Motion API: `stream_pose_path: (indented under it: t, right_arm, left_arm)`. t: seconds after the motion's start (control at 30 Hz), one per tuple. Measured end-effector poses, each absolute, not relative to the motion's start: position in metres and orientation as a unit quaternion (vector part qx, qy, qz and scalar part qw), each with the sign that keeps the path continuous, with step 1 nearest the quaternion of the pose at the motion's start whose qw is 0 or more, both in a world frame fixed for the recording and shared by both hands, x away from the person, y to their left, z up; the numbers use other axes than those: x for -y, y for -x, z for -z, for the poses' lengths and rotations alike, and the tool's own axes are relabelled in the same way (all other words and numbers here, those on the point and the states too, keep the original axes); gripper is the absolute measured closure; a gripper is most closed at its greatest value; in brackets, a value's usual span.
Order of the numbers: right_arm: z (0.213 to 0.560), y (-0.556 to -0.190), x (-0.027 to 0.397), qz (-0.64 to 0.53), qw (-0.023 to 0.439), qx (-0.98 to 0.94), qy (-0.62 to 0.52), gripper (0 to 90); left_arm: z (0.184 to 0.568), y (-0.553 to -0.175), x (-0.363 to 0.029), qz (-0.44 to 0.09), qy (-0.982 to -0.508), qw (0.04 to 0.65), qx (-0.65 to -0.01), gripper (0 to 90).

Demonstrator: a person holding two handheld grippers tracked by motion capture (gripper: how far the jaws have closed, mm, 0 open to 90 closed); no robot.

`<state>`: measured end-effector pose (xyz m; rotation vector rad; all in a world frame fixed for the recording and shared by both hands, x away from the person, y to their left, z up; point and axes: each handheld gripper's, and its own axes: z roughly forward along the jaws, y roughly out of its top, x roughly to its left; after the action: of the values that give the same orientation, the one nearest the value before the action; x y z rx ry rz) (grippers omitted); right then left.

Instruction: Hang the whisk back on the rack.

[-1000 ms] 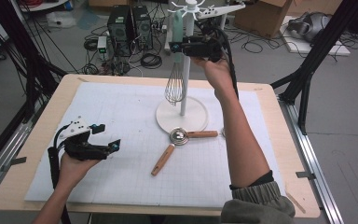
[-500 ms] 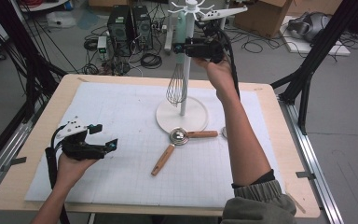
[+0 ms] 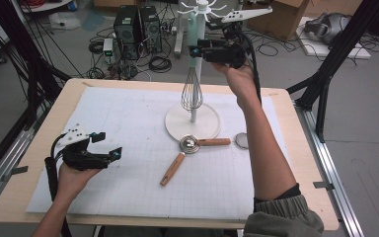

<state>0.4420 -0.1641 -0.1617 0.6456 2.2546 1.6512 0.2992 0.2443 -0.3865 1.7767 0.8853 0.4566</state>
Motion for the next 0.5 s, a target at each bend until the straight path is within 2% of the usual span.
stream_pose_path:
  t: [0.27,0.37,0.5]
  right_arm:
    - [0.164,-0.439,0.172,-0.572,0.133,-0.779,-0.222,62.1]
    - [0.162,-0.437,0.174,-0.575,0.131,-0.778,-0.215,70.0]
    - [0.159,-0.434,0.177,-0.575,0.133,-0.782,-0.201,86.1]
  left_arm:
    - [0.387,-0.3,-0.244,-0.192,-0.742,0.524,-0.371,12.0]
    - [0.387,-0.3,-0.245,-0.19,-0.741,0.526,-0.372,12.0]
    - [0.387,-0.299,-0.245,-0.191,-0.742,0.524,-0.371,12.0]
